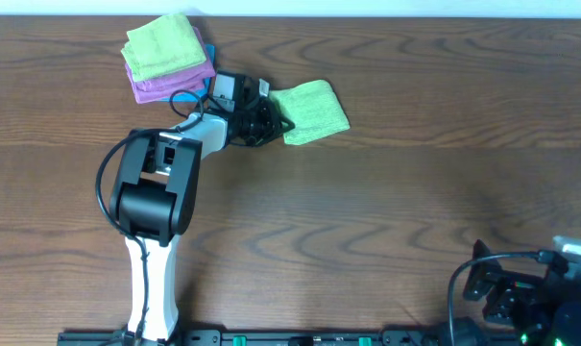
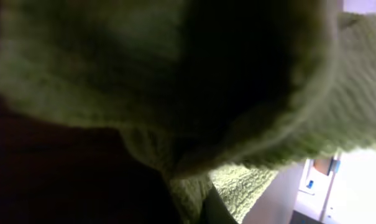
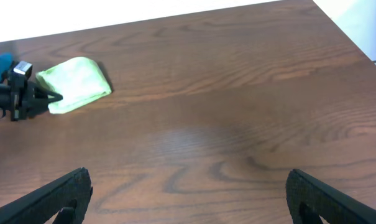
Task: Fold the cloth
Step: 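Grasp the folded green square's edge with the left gripper, then lift the green square and carry it left onto the cloth stack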
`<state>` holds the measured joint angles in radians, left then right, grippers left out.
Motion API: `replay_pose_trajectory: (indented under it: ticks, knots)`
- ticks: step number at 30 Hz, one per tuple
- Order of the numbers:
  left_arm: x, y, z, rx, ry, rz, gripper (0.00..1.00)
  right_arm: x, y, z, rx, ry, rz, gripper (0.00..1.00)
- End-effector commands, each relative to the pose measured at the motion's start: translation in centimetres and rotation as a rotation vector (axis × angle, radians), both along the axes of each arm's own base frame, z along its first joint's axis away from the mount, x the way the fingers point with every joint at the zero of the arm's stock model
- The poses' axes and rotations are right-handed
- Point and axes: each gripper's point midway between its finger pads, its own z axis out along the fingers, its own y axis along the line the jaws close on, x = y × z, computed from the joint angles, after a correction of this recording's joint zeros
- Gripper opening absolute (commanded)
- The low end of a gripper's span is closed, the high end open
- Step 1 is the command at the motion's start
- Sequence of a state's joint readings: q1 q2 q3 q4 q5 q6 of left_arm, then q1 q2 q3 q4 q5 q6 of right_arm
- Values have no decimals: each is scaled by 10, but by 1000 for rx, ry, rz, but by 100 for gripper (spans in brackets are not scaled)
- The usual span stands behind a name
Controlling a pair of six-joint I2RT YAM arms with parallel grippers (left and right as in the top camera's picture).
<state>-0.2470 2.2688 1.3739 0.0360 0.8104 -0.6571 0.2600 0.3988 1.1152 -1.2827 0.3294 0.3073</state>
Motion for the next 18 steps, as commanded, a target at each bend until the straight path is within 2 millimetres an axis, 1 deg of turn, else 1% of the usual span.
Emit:
replay_pose_trajectory:
  ticks: [1, 3, 5, 9, 11, 14, 18]
  knots:
    - [-3, 18, -42, 106, 54, 74, 6, 0, -1, -2, 12, 3, -13, 99]
    - [6, 18, -34, 94, 9, 63, 6, 0, -1, -2, 12, 2, -13, 99]
    - [16, 13, -16, 63, -50, 9, 6, 0, -1, -2, 12, 3, -13, 99]
    - [36, 12, 18, 115, -135, -84, 6, 0, -1, -2, 12, 3, -13, 99]
    - [45, 14, 39, 181, -184, -140, 6, 0, -1, -2, 12, 3, -13, 99]
    - [59, 18, 79, 319, -287, -220, 6, 0, -1, -2, 12, 3, -13, 99]
    - [74, 28, 111, 436, -378, -240, 6, 0, -1, -2, 12, 3, -13, 99]
